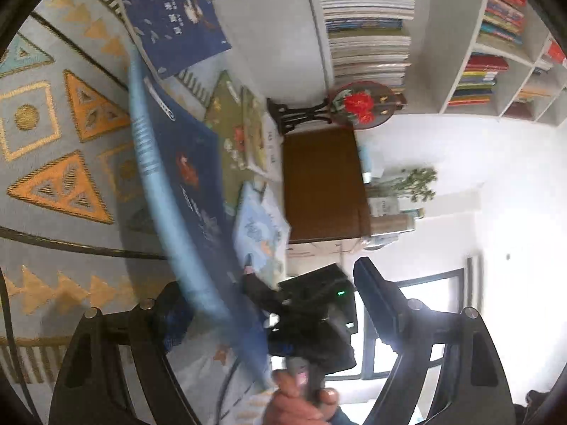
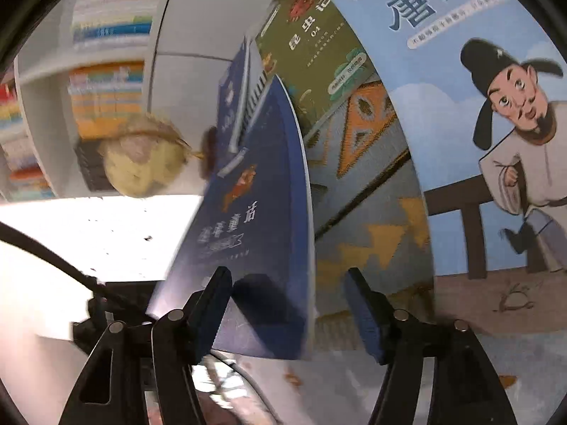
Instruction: Organize books
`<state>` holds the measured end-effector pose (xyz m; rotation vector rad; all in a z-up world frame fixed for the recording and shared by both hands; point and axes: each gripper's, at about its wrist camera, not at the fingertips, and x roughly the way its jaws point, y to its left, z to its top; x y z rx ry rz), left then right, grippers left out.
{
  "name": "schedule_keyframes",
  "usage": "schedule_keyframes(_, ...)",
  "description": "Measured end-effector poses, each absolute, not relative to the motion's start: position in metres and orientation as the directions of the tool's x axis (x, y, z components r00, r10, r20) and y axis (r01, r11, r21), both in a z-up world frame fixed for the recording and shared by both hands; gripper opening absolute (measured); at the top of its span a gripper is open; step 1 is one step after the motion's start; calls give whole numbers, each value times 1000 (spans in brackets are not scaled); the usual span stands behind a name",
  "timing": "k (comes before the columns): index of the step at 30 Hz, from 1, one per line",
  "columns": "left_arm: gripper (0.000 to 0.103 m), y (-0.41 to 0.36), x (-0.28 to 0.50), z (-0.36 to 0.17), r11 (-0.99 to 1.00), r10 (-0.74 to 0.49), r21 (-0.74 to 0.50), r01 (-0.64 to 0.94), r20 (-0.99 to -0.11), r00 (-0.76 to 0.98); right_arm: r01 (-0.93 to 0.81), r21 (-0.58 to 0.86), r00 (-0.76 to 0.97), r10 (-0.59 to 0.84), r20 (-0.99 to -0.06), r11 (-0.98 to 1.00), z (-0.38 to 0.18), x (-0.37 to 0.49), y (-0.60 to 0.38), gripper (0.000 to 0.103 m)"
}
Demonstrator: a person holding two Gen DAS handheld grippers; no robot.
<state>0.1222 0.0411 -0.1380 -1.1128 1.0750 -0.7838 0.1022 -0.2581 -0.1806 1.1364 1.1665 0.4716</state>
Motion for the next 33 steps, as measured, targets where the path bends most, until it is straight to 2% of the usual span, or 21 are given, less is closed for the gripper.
schedule_keyframes(2, 81, 37, 121, -143, 404, -873, -915, -24, -393, 290, 227, 879, 389, 789, -476, 419, -176, 103, -257, 48)
schedule_keyframes(3, 80, 33, 120, -143, 537, -808, -844, -12, -518, 283, 203, 876, 385, 787, -483, 438, -172, 104, -253, 32)
schedule_keyframes(4, 80, 30, 119, -145, 647, -733, -762, -4, -623, 274, 178, 848, 377, 761, -527, 499, -165, 105, -247, 29)
schedule_keyframes(5, 80, 22, 118, -145, 789, -597, -615, 20, -757, 266, 145, 800, 368, 719, -590, 582, -158, 105, -239, 27)
schedule_keyframes(7, 78, 9, 114, -143, 861, -506, -500, 94, -822, 261, 39, 668, 353, 615, -705, 743, -141, 106, -217, 18)
schedule_keyframes(8, 78, 2, 112, -141, 891, -454, -436, 125, -852, 261, 4, 625, 347, 585, -733, 781, -137, 107, -208, 18)
schedule_keyframes(11, 78, -5, 110, -137, 919, -391, -359, 161, -878, 277, -101, 483, 353, 485, -800, 870, -125, 106, -186, 18)
schedule_keyframes(15, 78, -9, 102, -121, 899, -431, -368, 239, -841, 328, -174, 376, 354, 414, -838, 910, -121, 103, -174, 18)
schedule_keyframes(24, 78, -5, 79, -97, 826, -559, -460, 326, -742, 369, -261, 363, 335, 437, -835, 894, -113, 68, -183, 18)
schedule_keyframes(33, 78, -21, 43, -73, 809, -581, -451, 378, -711, 396, -317, 314, 371, 422, -827, 895, -85, 25, -185, 18)
